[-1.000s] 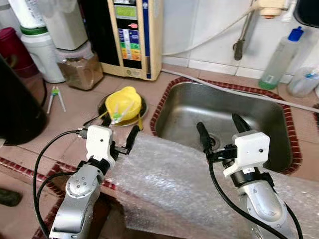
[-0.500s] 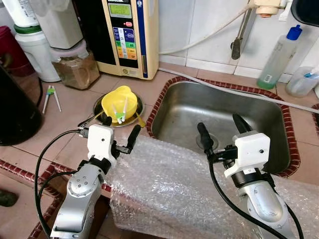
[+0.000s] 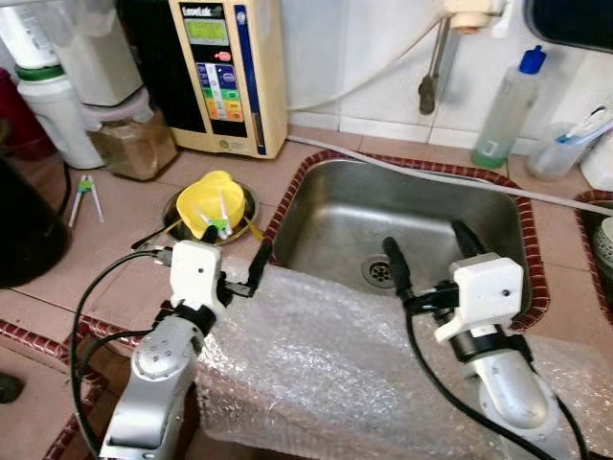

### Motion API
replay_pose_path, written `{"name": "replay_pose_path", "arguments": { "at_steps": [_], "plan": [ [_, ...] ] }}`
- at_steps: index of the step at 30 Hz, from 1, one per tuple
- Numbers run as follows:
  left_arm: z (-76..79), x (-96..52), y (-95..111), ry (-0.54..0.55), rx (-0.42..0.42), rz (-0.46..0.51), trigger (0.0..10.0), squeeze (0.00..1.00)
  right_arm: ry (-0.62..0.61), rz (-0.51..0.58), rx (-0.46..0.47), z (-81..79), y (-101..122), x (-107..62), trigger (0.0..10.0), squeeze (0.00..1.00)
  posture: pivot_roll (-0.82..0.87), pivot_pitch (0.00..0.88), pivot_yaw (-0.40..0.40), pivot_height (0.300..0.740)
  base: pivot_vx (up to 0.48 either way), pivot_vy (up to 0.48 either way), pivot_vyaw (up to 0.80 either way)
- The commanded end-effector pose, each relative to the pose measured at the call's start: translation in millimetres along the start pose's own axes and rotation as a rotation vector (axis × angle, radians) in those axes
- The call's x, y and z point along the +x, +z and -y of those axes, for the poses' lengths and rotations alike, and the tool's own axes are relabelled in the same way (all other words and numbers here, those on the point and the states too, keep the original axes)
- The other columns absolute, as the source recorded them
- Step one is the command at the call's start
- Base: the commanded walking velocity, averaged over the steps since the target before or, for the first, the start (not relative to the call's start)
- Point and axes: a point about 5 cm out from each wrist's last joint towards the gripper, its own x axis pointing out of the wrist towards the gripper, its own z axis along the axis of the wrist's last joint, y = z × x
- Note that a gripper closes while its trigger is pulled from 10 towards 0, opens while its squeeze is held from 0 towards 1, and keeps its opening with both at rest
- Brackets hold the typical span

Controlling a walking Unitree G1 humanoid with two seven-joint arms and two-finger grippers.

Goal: Kitchen organization

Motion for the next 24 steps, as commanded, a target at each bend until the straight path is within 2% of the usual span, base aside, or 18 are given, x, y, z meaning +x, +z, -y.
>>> {"name": "replay_pose_path", "arguments": {
  "at_steps": [1,7,15,17,23,24],
  "plan": [
    [-4.1,-2.2,3,0.032,0.015,0.012,10.0,0.0,0.008,-0.008,-0.004,-1.0,-2,-0.2,10.0,0.0,-0.04,0.1,0.059,0.74,0.0,0.0,0.0],
    [-11.5,-5.2,5,0.088,0.035,0.023,10.0,0.0,0.012,-0.011,-0.007,-1.0,-3,-0.8,10.0,0.0,-0.04,0.102,0.058,0.74,0.0,0.0,0.0],
    [-12.1,-5.8,6,0.101,0.048,0.026,10.0,0.0,0.014,-0.01,-0.009,-0.7,-2,-0.5,10.0,0.0,-0.04,0.102,0.056,0.74,0.0,0.0,0.0],
    [-15.7,-6.5,10,0.126,0.082,0.05,10.0,0.0,0.022,-0.004,-0.005,-1.1,-2,0.4,10.0,0.0,-0.04,0.097,0.052,0.74,0.0,0.0,0.0],
    [-11.7,0.5,16,0.088,0.075,0.084,10.0,0.0,0.07,0.014,0.031,-6.1,4,4.0,10.0,0.0,-0.04,0.095,0.044,0.74,0.0,0.0,0.0],
    [-9.2,5.2,18,0.068,0.077,0.1,10.0,0.0,0.082,0.018,0.038,-6.6,5,4.7,10.0,0.0,-0.04,0.093,0.038,0.74,0.0,0.0,0.0]
  ]
}}
